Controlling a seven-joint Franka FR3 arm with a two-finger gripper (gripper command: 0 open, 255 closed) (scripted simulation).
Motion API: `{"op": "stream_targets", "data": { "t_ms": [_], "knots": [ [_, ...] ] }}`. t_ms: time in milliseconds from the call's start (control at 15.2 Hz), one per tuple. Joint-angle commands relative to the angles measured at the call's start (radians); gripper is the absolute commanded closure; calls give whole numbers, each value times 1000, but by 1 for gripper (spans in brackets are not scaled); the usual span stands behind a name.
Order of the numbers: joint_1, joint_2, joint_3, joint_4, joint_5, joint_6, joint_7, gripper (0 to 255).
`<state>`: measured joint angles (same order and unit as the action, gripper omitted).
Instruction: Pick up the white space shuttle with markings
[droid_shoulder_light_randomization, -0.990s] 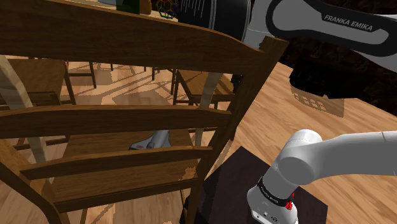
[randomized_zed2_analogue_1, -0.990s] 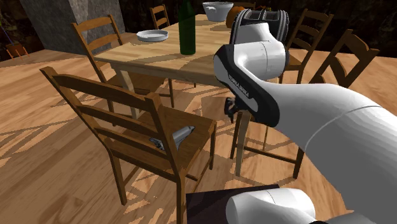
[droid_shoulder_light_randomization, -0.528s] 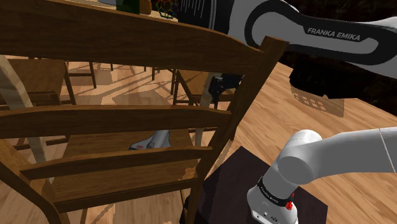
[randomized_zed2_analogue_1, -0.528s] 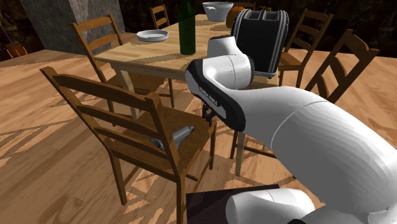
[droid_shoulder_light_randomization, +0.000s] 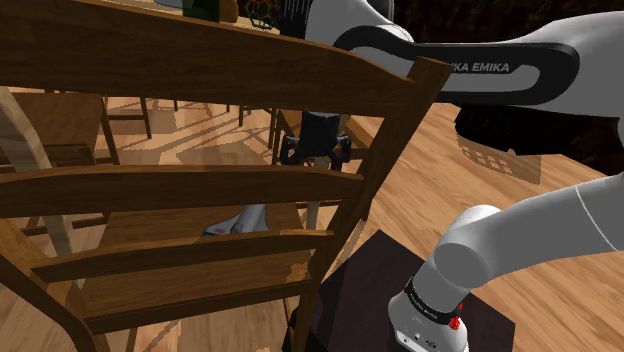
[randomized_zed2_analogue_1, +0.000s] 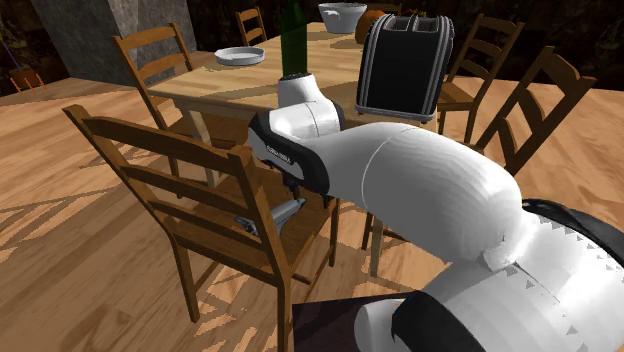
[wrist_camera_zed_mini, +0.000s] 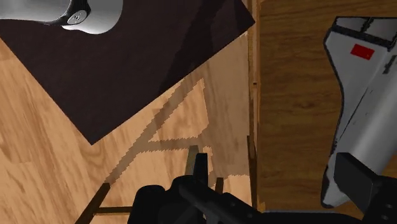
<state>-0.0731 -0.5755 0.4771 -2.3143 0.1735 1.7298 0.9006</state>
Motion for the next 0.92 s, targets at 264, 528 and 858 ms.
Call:
{"op": "stream_targets", "data": {
  "t_ms": [264,528,858],
  "knots": [
    [-80,213,172,117,-32,102,312,0],
    [-133,403,281,228,-131,152,547,0],
    [-134,454,298,208,-165,210,598,0]
  ]
}}
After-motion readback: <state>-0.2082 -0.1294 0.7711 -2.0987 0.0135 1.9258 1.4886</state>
